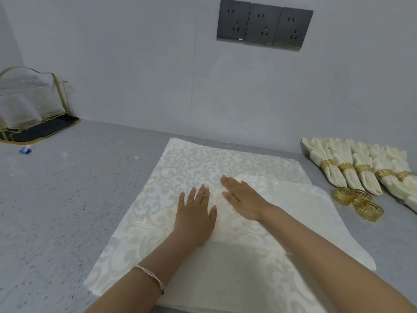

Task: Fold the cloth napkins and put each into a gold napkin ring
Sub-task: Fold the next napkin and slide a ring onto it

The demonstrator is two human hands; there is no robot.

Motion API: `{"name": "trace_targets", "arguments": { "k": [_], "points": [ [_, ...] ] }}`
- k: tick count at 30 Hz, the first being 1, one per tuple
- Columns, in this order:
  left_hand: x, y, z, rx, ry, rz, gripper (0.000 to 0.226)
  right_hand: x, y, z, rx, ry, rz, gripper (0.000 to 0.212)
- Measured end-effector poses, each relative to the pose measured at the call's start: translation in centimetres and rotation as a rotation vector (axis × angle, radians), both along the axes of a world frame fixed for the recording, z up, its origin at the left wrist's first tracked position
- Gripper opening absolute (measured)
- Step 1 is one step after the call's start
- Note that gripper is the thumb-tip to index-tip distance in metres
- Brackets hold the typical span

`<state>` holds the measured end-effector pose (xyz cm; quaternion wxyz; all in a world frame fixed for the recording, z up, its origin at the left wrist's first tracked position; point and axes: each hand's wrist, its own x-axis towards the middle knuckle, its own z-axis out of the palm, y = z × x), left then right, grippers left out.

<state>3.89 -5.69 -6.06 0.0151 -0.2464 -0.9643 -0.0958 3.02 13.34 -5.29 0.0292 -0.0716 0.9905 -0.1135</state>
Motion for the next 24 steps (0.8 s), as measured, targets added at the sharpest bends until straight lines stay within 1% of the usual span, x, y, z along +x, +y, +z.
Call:
{"name": "trace_targets", "arguments": {
  "k": [8, 10, 12, 14, 15, 17, 19, 21, 23, 24],
  "points": [
    [0.0, 0.0, 0.2, -0.014, -0.018, 0.000, 0.059, -1.9, 3.5, 0.9, 0.058, -0.063, -0.135, 0.055],
    [-0.1, 0.0, 0.2, -0.025, -0.028, 0.000, 0.059, -1.7, 4.3, 1.4, -0.032, -0.015, -0.169, 0.055],
    [-0.2, 0.0, 0.5, -0.031, -0.046, -0.004, 0.059, -0.9, 6.0, 2.2, -0.159, 0.105, -0.265, 0.053],
    [-0.3, 0.3, 0.7, -0.043, -0.055, -0.018, 0.059, 0.4, 8.9, 3.0, -0.142, 0.153, -0.335, 0.048],
    [-0.2, 0.6, 0.8, -0.046, -0.056, -0.028, 0.060, 1.1, 10.5, 3.3, -0.105, 0.130, -0.359, 0.046],
    [0.2, 1.4, 0.9, -0.044, -0.059, -0.049, 0.061, 2.5, 13.5, 3.6, -0.072, 0.036, -0.424, 0.050],
    [0.8, 2.6, 0.7, -0.036, -0.057, -0.065, 0.063, 3.3, 15.5, 3.9, -0.065, -0.093, -0.475, 0.058],
    [1.6, 3.7, 0.6, -0.030, -0.066, -0.076, 0.064, 3.4, 16.5, 4.0, -0.022, -0.198, -0.469, 0.072],
    [2.3, 4.4, 0.4, -0.019, -0.081, -0.078, 0.066, 3.2, 16.7, 4.1, 0.001, -0.214, -0.469, 0.082],
    [2.6, 4.7, 0.3, -0.010, -0.080, -0.073, 0.067, 3.2, 16.7, 4.3, 0.013, -0.191, -0.475, 0.080]
  ]
}}
